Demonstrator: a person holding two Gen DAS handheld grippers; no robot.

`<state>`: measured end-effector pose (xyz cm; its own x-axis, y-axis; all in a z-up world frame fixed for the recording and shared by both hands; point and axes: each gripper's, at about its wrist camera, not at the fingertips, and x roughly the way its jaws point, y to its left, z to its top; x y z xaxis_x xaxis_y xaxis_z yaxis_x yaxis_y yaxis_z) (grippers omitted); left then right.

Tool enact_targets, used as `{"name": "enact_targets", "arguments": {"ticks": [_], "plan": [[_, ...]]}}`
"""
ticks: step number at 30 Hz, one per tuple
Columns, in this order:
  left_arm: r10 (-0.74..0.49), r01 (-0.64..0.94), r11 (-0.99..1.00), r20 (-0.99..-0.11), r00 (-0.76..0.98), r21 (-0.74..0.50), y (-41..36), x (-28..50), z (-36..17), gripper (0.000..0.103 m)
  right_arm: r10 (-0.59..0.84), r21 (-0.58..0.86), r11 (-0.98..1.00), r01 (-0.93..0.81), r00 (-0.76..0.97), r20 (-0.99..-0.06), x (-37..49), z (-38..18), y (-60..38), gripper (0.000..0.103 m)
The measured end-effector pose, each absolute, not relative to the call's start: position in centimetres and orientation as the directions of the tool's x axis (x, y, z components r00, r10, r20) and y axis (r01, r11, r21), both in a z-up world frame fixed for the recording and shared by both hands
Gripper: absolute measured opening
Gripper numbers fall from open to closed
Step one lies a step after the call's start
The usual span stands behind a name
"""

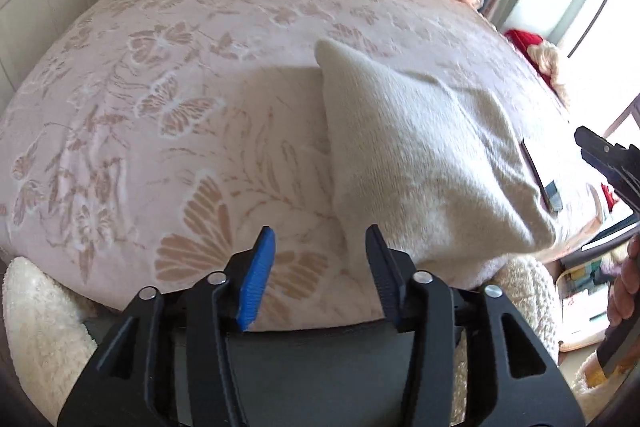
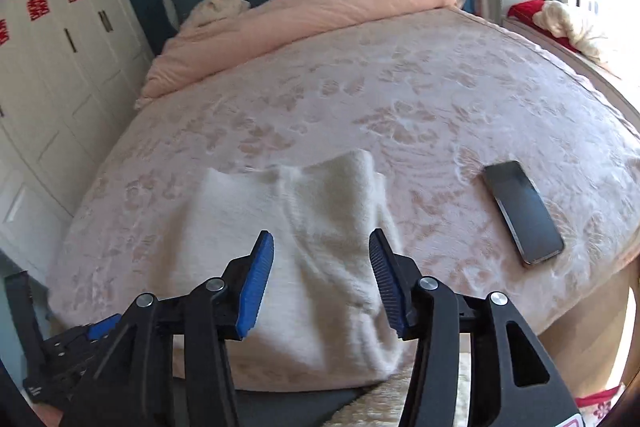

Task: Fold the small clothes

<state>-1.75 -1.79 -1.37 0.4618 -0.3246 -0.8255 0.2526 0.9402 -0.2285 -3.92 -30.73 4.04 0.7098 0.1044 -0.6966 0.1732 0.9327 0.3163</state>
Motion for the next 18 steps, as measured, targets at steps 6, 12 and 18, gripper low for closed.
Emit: {"name": "enact_targets", "arguments": {"ticks": [6, 12, 18], "plan": [[-0.228, 0.171, 0.972, -0.820, 0.524, -0.161, 0.2, -0.4, 0.3, 0.052, 0.274, 0.311, 0.949, 0.043, 0.368, -0.888, 4.2, -8.0, -22.3, 0.025], [-0.233, 0.161, 0.972, -0.813, 0.534, -0.173, 1.1, -0.8, 0.6, 0.063, 0.296, 0.376, 0.924, 0.076, 0.480, -0.826, 2.4, -4.2, -22.8, 0.021], [-0.271, 0.237, 0.956, -0.838, 0.474, -0.175, -2.3, -0.8, -0.7, 0.063, 0.258, 0.347, 0.928, 0.136, 0.438, -0.861, 1.5, -6.3, -24.8, 0.017]]}}
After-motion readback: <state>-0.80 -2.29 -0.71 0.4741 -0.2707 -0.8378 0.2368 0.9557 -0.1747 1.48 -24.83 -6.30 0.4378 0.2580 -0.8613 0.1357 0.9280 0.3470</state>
